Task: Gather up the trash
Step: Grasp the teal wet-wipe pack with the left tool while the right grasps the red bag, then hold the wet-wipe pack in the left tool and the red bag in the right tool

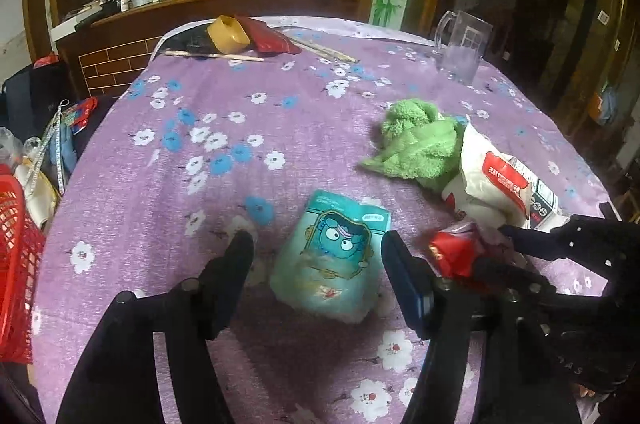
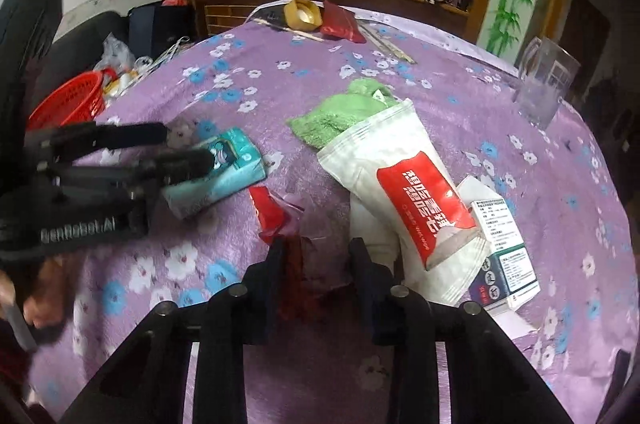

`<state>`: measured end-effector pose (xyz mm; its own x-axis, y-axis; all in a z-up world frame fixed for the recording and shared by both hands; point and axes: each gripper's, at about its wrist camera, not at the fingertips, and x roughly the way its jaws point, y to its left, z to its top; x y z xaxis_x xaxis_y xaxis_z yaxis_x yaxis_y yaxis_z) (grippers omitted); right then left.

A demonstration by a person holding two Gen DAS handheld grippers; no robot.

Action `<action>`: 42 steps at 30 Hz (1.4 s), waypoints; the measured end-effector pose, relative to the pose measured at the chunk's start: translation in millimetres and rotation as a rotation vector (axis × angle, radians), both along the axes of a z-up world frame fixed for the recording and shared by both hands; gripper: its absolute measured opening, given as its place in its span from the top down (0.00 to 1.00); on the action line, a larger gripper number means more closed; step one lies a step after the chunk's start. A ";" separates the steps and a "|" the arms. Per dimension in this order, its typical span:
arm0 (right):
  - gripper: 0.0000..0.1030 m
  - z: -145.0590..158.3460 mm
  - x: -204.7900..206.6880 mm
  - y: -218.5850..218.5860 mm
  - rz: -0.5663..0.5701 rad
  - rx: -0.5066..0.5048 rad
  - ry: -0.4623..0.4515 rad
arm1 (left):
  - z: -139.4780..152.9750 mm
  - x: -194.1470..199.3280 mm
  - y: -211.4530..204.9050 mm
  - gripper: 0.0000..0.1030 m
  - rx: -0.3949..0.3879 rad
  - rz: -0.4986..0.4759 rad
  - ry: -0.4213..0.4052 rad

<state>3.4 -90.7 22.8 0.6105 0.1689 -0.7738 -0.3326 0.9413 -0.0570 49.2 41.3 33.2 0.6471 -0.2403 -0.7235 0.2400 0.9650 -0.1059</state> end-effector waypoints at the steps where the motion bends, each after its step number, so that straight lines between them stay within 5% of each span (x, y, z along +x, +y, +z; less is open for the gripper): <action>1: 0.69 1.0 -1.5 -2.1 -0.004 -0.007 -0.006 | 1.6 -0.8 -2.0 0.37 0.013 -0.002 0.005; 5: 0.71 13.0 -13.9 -23.2 -0.025 0.058 -0.037 | 4.4 -5.9 -16.1 0.28 0.087 -0.029 0.003; 11: 0.71 38.7 -26.9 -48.1 -0.072 0.154 -0.084 | -12.0 3.0 -39.7 0.28 0.211 -0.069 0.044; 19: 0.71 61.3 -22.7 -49.0 -0.068 0.240 -0.084 | -27.0 21.2 -20.0 0.28 0.128 0.000 0.087; 21: 0.71 64.9 -19.7 -44.1 -0.070 0.244 -0.090 | -26.7 21.4 -19.0 0.33 0.126 0.004 0.077; 23: 0.71 68.4 -13.2 -38.6 -0.077 0.244 -0.099 | -25.4 19.9 -19.0 0.52 0.123 0.005 0.061; 29: 0.70 66.0 12.8 -25.2 -0.141 0.262 -0.139 | -19.9 18.3 -9.8 0.62 0.062 0.031 0.034; 42: 0.70 33.4 22.2 3.9 -0.058 0.267 -0.211 | 6.0 10.6 20.7 0.63 0.093 0.264 -0.157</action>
